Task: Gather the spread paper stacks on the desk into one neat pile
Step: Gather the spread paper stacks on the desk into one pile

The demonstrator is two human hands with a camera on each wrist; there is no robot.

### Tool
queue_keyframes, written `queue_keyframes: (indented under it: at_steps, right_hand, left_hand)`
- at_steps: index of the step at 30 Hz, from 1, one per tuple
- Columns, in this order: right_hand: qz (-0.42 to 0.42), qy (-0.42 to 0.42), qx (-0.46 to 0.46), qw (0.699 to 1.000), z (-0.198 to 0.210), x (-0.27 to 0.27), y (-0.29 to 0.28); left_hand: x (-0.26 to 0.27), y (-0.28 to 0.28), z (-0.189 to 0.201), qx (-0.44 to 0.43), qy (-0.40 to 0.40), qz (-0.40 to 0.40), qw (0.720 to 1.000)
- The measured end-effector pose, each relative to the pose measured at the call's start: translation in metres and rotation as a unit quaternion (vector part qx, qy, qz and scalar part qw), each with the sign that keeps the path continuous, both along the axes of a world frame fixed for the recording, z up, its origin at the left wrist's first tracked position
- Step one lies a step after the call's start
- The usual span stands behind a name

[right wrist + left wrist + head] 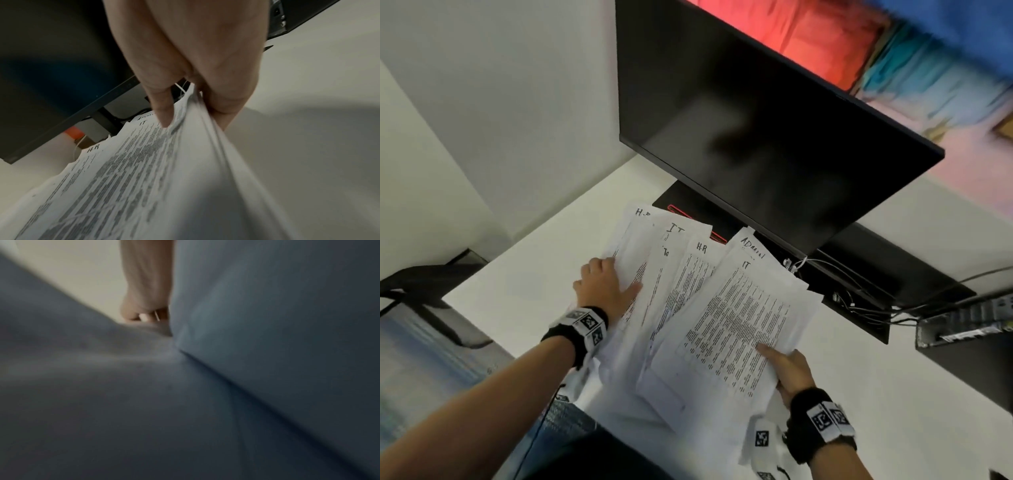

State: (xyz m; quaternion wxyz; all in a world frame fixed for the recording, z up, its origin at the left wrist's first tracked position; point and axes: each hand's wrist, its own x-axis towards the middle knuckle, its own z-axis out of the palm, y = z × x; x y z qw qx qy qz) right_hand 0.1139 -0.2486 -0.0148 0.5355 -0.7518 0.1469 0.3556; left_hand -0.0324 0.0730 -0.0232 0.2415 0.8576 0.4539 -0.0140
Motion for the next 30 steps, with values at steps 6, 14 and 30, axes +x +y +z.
queue_keyframes:
  at_steps: [6,14,30]
  right_hand:
    - [0.071,-0.028,-0.055,0.996,-0.012,-0.007,0.019]
    - [0.062,-0.070,-0.060,0.994,-0.001,-0.015,0.001]
    - [-0.155,-0.132,0.298,0.933,0.102,-0.019,-0.023]
  left_hand:
    - [0.024,-0.023,0.010,-0.182,-0.124,0.043,0.975]
    - [0.037,-0.059,0.004,-0.326,-0.065,-0.051,0.942]
    - [0.042,-0.071,0.124,-0.279,-0.306,-0.217,0.884]
